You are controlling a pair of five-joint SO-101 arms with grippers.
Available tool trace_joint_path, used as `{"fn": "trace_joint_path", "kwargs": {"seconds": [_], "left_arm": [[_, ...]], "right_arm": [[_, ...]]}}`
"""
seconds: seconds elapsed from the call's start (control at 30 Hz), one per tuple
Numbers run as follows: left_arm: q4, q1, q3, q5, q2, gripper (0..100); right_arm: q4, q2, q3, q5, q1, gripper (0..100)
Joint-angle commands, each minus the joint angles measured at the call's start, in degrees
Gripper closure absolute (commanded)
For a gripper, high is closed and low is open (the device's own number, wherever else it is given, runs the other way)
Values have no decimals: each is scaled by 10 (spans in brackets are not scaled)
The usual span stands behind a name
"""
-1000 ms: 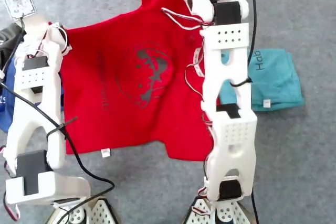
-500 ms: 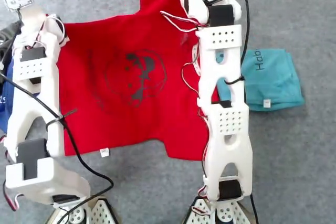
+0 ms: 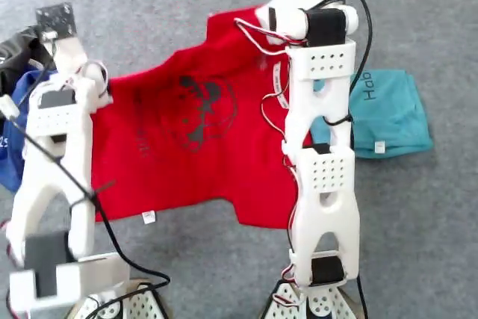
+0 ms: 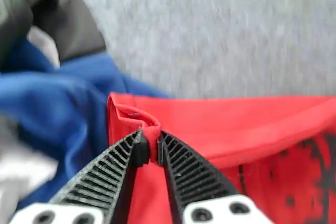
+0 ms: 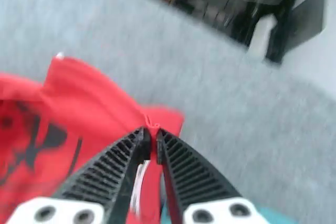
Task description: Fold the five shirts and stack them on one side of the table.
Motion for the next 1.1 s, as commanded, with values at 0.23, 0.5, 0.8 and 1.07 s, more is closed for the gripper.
{"fn": "trace_joint_path", "kwargs": {"seconds": [0.23, 0.5, 0.8, 1.07], "left_arm": [[25, 0, 198, -11, -228, 971], [106, 2, 277, -11, -359, 971], [191, 13, 289, -11, -375, 971], [215, 23, 333, -12, -375, 971]], "right_arm": [[25, -132, 111, -13, 28, 985], [-22, -365, 537, -11, 24, 985], [-185, -641, 994, -13, 22, 985], [-238, -821, 1239, 4, 59, 985]]}}
